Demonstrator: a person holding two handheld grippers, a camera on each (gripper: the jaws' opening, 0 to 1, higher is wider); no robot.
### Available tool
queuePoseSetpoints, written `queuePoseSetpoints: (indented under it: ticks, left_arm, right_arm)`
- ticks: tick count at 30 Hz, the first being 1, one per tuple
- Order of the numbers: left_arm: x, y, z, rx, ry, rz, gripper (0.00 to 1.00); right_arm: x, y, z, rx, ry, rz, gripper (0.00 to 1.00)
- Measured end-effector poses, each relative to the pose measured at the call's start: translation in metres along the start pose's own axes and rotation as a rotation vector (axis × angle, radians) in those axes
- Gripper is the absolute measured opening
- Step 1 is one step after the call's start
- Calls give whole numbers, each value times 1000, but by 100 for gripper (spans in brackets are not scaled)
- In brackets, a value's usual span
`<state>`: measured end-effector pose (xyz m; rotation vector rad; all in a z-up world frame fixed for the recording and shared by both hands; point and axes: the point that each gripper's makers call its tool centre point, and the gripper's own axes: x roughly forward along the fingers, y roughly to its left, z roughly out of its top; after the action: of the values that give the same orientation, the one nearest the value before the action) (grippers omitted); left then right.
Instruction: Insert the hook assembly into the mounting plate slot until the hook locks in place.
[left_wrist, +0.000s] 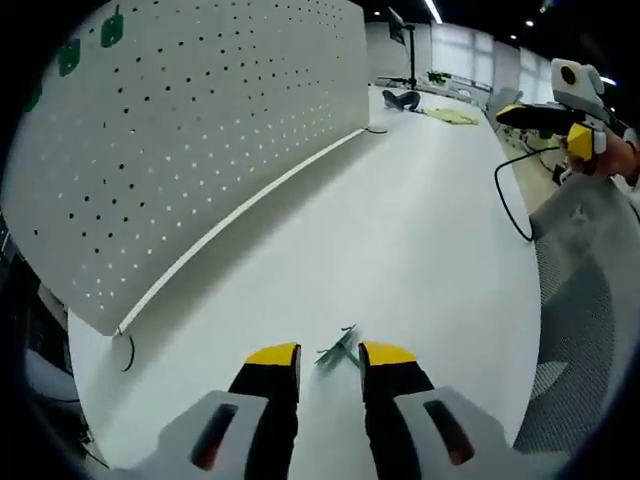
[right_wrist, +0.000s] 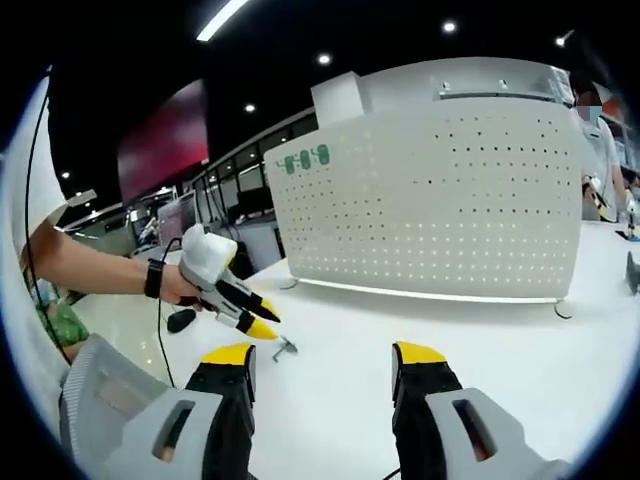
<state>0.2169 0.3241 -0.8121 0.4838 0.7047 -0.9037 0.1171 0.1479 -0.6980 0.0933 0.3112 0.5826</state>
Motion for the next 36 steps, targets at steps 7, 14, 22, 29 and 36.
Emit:
queuePoseSetpoints:
  ticks: [7, 14, 22, 29, 36]
  left_arm:
    - [7, 5, -3, 66, 19, -2, 22]
    - [12, 5, -15, 165, 84, -14, 21]
    - [18, 8, -19, 291, 123, -18, 15]
    - [22, 6, -18, 323, 124, -41, 14]
    - [27, -2, -17, 393, 135, -63, 13]
  right_arm:
    - [-3, -4, -1, 9, -2, -21, 55]
    - [-4, -6, -6, 19, 8, -38, 55]
    - [-4, -5, -7, 21, 14, -40, 55]
    - [-5, -6, -8, 27, 18, -46, 54]
    - [-4, -5, -8, 33, 19, -41, 54]
